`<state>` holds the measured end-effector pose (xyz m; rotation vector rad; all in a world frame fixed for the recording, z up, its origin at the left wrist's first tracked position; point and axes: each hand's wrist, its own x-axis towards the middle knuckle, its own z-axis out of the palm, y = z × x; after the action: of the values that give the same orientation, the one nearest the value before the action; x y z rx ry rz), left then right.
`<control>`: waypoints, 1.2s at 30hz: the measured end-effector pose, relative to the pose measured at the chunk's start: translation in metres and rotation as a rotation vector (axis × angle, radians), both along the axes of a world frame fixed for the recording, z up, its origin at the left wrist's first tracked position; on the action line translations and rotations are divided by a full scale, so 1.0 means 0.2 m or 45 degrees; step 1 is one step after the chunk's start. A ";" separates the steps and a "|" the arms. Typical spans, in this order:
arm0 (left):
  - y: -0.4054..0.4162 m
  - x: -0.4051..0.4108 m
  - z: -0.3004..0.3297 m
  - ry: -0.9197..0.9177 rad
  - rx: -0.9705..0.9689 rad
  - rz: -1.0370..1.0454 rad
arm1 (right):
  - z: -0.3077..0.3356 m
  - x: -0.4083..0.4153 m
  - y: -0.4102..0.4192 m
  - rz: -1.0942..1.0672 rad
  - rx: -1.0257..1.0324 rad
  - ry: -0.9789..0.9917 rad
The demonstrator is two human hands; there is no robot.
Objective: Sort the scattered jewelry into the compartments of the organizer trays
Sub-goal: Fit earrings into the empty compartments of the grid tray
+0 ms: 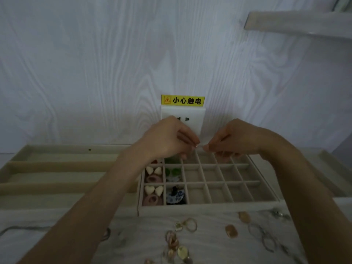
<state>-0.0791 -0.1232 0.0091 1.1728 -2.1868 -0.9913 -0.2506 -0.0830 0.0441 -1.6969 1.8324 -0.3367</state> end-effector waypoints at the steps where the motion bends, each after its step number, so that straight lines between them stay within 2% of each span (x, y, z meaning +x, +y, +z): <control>1: 0.00 0.00 0.00 -0.005 0.009 -0.004 | -0.01 0.00 -0.01 0.000 -0.004 0.044; 5: 0.00 0.01 0.02 -0.025 0.021 0.015 | -0.04 0.01 -0.02 -0.005 -0.033 0.115; 10: -0.01 0.08 0.09 -0.145 0.017 0.057 | -0.10 0.05 -0.04 0.000 -0.138 0.053; 13: 0.00 0.11 0.13 -0.219 0.018 0.041 | -0.15 0.08 -0.05 0.000 -0.218 0.099; 20: 0.06 0.05 0.13 -0.695 -0.080 -0.248 | -0.18 0.14 -0.04 -0.055 -0.372 0.326; 24: 0.07 0.02 0.11 -0.835 -0.108 -0.234 | -0.17 0.14 -0.02 -0.003 -0.346 0.326; 33: 0.08 0.03 0.11 -0.880 0.031 -0.259 | -0.04 0.06 0.01 0.205 -0.135 0.335; 36: 0.08 0.02 0.11 -0.888 0.038 -0.237 | 0.00 0.05 0.03 0.303 -0.023 0.416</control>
<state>-0.0747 -0.1065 0.0303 1.5153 -2.8664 -0.7514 -0.2401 -0.0772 0.0432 -2.0536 1.8225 0.0259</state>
